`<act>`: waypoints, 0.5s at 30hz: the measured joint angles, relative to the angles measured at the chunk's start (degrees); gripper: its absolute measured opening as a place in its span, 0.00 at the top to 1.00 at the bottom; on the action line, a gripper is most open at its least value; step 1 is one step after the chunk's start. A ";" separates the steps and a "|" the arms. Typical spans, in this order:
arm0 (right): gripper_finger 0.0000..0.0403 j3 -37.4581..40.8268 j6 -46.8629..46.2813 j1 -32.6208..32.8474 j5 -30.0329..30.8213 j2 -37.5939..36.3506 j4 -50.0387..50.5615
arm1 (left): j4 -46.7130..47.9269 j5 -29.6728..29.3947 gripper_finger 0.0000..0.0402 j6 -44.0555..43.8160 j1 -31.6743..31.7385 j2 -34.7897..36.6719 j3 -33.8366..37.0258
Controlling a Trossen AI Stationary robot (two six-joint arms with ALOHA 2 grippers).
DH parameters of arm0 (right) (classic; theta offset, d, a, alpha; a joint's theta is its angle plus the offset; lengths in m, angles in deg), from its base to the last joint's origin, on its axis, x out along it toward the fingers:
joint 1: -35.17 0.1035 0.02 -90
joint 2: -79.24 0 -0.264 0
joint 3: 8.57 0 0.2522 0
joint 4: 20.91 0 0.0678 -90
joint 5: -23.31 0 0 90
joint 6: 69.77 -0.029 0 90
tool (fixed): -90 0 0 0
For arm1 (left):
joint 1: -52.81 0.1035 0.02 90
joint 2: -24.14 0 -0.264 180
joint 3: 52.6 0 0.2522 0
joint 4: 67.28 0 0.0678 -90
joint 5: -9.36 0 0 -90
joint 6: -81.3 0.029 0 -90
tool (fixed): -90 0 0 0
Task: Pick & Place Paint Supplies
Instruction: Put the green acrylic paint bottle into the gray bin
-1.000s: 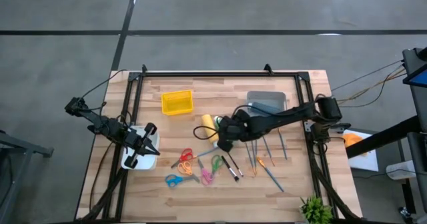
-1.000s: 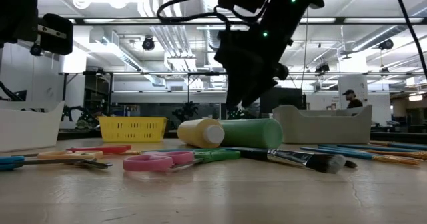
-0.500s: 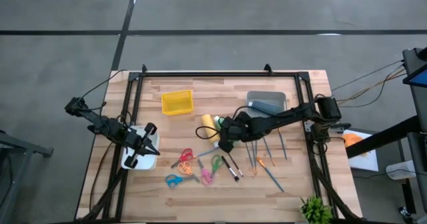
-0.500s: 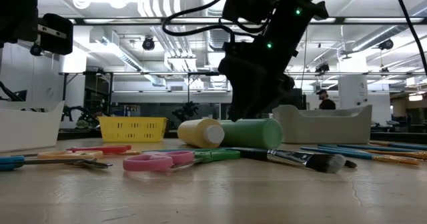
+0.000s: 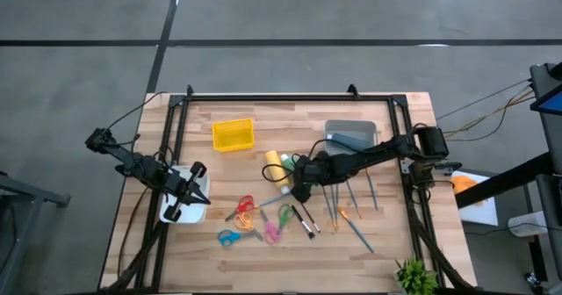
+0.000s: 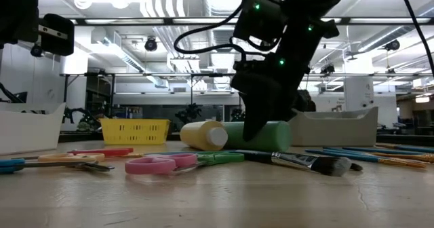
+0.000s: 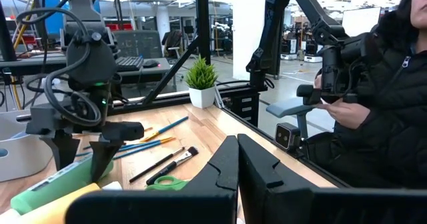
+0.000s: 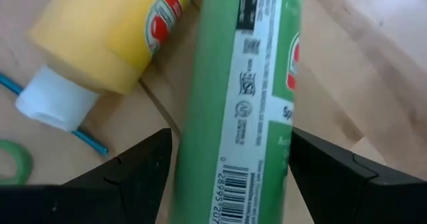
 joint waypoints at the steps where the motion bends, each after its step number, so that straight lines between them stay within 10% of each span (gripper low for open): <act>1: 0.29 0.15 -0.01 -0.10 -0.32 0.00 -0.07 | 0.00 0.00 1.00 0.00 -0.01 0.00 0.00; 15: 0.39 0.26 0.92 -0.19 -0.59 0.00 -0.09 | 0.00 0.00 1.00 -0.03 0.00 0.00 -0.01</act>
